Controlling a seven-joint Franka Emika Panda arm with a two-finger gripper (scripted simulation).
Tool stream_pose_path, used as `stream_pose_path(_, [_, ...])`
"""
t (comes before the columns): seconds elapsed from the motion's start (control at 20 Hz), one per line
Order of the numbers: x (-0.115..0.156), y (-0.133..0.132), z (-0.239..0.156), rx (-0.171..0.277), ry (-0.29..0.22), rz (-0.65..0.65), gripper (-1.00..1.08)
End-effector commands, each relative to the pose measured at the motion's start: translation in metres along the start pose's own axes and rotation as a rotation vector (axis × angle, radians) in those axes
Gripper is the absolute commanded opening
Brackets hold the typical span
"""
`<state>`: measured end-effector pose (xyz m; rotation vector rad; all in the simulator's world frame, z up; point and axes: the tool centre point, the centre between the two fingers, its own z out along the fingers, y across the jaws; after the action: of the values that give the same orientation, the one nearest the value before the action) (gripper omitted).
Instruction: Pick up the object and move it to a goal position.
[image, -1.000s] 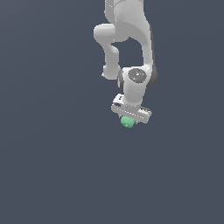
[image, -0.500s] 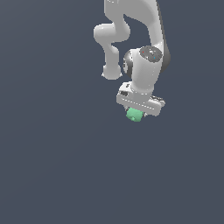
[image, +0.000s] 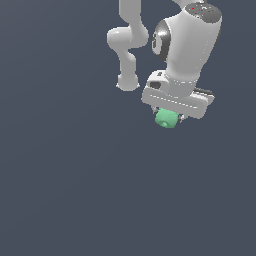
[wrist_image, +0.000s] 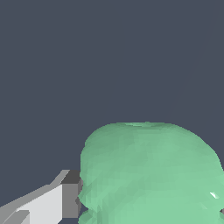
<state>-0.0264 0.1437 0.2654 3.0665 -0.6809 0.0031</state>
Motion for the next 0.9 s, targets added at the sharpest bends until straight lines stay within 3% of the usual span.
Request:
stream_pose_path(0.0, [0.002,-0.008,-0.025,-0.001,-0.001,0.000,-1.00])
stream_pose_path(0.85, [0.014,-0.054,-0.154,0.000,-0.001,0.000,-1.00])
